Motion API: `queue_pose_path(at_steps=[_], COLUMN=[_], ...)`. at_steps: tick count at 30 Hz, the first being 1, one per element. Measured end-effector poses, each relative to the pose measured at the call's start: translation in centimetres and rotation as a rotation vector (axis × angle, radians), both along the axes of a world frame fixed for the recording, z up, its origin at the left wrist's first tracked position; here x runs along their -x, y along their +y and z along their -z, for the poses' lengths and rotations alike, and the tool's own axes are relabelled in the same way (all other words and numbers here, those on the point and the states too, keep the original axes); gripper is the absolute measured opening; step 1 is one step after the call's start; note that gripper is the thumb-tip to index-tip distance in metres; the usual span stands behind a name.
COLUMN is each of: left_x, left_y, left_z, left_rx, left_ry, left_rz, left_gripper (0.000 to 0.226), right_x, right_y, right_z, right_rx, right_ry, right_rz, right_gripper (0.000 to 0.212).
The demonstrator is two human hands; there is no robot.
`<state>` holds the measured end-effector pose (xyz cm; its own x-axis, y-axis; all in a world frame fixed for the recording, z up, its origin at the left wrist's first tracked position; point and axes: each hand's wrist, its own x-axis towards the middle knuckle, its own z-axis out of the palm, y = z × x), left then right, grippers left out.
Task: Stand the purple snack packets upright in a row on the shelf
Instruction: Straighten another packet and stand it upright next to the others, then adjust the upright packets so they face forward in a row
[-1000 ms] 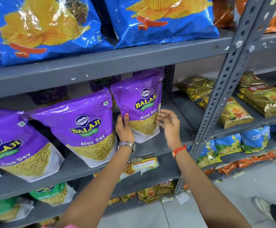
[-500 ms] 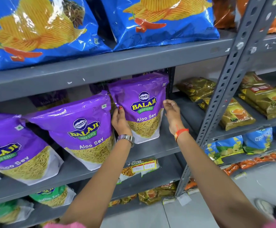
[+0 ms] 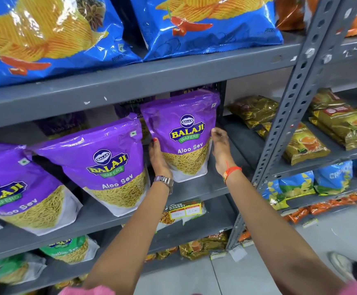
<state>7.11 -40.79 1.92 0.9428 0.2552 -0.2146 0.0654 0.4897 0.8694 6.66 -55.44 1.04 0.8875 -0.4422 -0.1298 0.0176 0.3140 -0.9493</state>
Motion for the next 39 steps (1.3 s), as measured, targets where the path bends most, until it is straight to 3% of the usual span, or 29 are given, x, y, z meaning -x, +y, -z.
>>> queue_pose_path(at_steps=[4,8,11,17,21,26,31,39], left_x=[1.1,1.3,2.2,4.0,4.4,4.5,5.8,5.6], left_y=[0.9,1.1,1.2,1.2,1.5,2.1,0.4,-4.5], left_z=[2.3,2.5,2.8,3.2,3.8,5.9,6.6,6.8], left_rx=[-0.33,-0.055,-0.157,-0.15,-0.136,0.07,-0.141,-0.232], left_ry=[0.138,0.13,0.132,0.1,0.079,0.152,0.041,0.005], left_rz=[0.333,0.375,0.355,0.403,0.407,0.463,0.399,0.432], left_gripper=[0.08,0.07,0.062,0.056,0.058,0.066,0.046,0.04], right_x=[1.1,2.5,3.6,6.5,8.0,9.3,9.5,9.1], right_y=[0.2,0.2,0.2,0.3,1.5,3.0,2.8,-0.7], right_z=[1.1,1.7,1.9,2.9,3.7,4.7,5.1,5.4], right_rx=[0.087,0.115,0.095,0.053,0.011,0.07,0.075,0.075], right_ry=[0.142,0.141,0.144,0.081,0.023,-0.014,0.0,0.059], right_rz=[-0.183,-0.164,-0.099,-0.014,0.069,0.054,0.041,0.112], right_gripper=[0.047,0.034,0.02,0.02,0.034,0.042,0.046,0.048])
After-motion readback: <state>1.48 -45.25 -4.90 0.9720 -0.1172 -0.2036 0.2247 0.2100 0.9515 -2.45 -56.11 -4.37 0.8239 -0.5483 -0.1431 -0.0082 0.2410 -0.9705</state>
